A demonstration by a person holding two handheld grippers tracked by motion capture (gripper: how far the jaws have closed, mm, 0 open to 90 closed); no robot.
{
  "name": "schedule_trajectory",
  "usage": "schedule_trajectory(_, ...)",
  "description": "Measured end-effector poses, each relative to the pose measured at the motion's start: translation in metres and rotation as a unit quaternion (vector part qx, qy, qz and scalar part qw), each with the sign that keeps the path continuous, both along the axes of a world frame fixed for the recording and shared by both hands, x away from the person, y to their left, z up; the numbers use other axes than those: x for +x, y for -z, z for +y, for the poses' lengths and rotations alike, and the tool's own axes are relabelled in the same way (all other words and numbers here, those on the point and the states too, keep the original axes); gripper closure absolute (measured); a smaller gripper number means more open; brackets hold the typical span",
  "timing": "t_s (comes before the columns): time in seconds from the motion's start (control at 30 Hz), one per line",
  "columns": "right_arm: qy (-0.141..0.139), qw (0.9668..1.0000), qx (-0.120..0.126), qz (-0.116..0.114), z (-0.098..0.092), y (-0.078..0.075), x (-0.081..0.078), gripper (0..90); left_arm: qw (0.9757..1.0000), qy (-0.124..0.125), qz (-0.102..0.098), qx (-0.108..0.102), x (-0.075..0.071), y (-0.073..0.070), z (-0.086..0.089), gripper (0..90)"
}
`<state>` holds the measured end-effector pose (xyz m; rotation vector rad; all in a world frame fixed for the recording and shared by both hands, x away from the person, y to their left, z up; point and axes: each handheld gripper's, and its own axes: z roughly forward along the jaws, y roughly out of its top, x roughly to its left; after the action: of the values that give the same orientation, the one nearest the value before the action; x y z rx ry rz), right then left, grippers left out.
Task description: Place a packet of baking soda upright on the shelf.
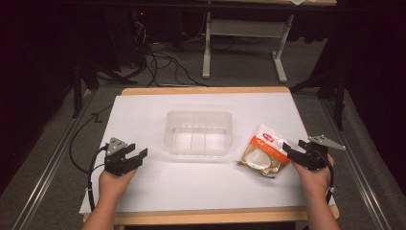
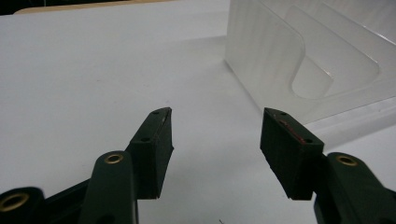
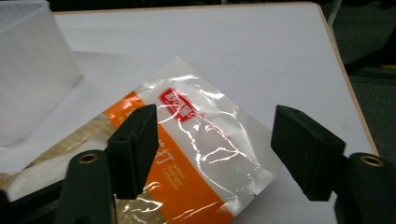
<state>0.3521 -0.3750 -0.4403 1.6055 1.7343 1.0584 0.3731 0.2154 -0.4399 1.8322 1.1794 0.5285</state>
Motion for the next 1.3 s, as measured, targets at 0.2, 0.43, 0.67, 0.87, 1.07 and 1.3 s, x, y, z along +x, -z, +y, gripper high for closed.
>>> schedule_trajectory(0.2, 0.021, 0.9996, 0.004, 0.02, -0.012, 0.011, 0.016, 27.1, 1.0, 0.005, 0.0, 0.006, -0.001, 0.0, -0.002, 43.7)
schedule_trajectory(0.43, 0.022, 0.9988, 0.023, 0.038, -0.019, 0.019, 0.022, 26.7, 1.0, 0.007, 0.002, 0.006, -0.001, 0.001, -0.002, 43.6)
schedule_trajectory(0.67, 0.013, 0.9964, 0.054, 0.065, -0.026, 0.031, 0.022, 27.0, 0.9998, 0.017, 0.002, 0.009, -0.002, 0.002, -0.004, 43.3)
schedule_trajectory(0.87, 0.002, 0.9952, 0.063, 0.075, -0.025, 0.035, 0.023, 28.7, 0.9997, 0.023, 0.004, 0.01, -0.001, 0.002, -0.005, 43.1)
schedule_trajectory(1.07, -0.022, 0.9944, 0.079, 0.067, -0.021, 0.033, 0.021, 36.7, 0.9996, 0.027, 0.003, 0.012, -0.002, 0.001, -0.006, 42.9)
schedule_trajectory(1.3, -0.048, 0.9949, 0.081, 0.036, -0.012, 0.023, 0.01, 46.6, 0.9995, 0.03, 0.001, 0.012, -0.003, 0.0, -0.007, 42.6)
